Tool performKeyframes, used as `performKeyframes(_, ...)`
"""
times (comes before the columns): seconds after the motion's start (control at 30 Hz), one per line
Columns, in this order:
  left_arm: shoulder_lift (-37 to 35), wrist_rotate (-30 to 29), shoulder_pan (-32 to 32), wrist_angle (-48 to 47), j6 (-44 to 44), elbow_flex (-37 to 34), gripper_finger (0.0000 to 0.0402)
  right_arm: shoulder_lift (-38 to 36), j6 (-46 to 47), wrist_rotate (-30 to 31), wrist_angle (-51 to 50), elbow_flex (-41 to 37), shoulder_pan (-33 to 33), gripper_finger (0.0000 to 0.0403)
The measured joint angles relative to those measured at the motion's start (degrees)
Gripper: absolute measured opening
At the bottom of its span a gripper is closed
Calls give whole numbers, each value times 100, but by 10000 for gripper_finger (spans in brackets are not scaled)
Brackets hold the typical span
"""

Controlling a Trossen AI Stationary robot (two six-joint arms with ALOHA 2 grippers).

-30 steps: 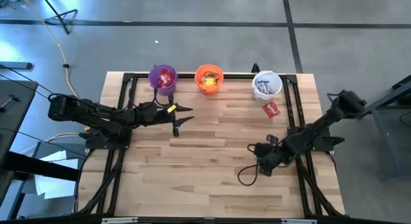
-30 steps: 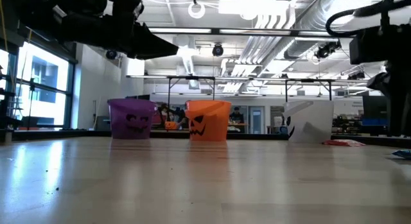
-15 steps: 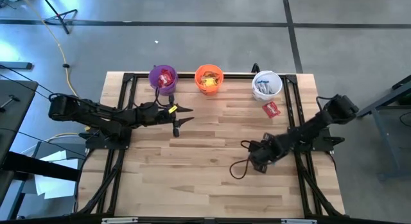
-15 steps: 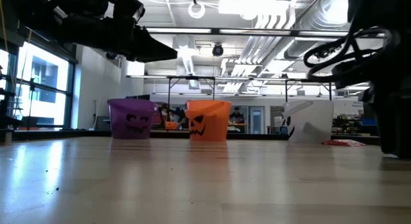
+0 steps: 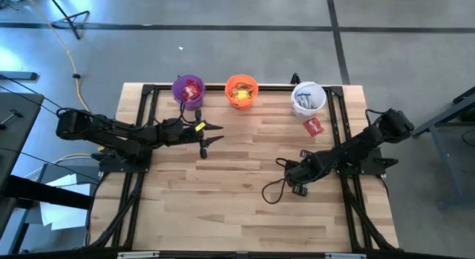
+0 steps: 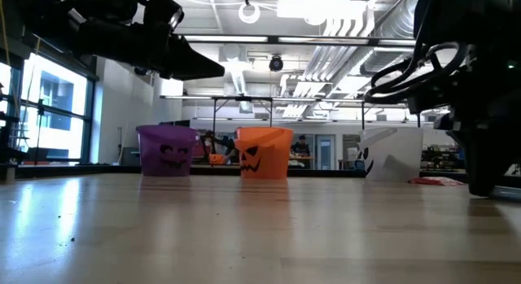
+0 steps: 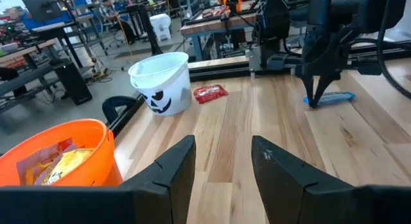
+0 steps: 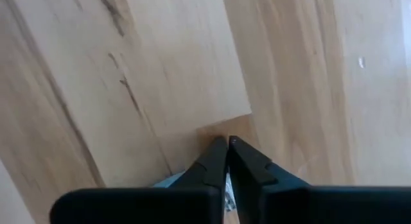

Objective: Sort candy
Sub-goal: Put the white bar chocolate into the white bucket

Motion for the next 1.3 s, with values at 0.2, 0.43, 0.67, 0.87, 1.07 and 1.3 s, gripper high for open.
performKeyframes(0.2, 0, 0, 0, -17, 0, 0, 141, -1, -160, 302, -142, 222, 35, 2)
performKeyframes(0.43, 0, 4, 2, -58, -39, 2, 141, -11, 119, 390, -773, 772, 127, 1)
performKeyframes(0.67, 2, 6, 0, -100, -51, 2, 141, -13, 555, 1211, -1695, 1323, 282, 0)
performKeyframes(0.87, 2, 7, 0, -106, -55, 2, 141, -47, 1169, 2234, -2903, 1787, 201, 0)
performKeyframes(1.07, 2, 7, 0, -109, -57, 2, 141, -320, 1419, 2802, -3227, 1825, -95, 0)
performKeyframes(1.3, 2, 7, 0, -110, -55, 2, 141, -795, 1141, 4077, -3571, 1825, -1053, 0)
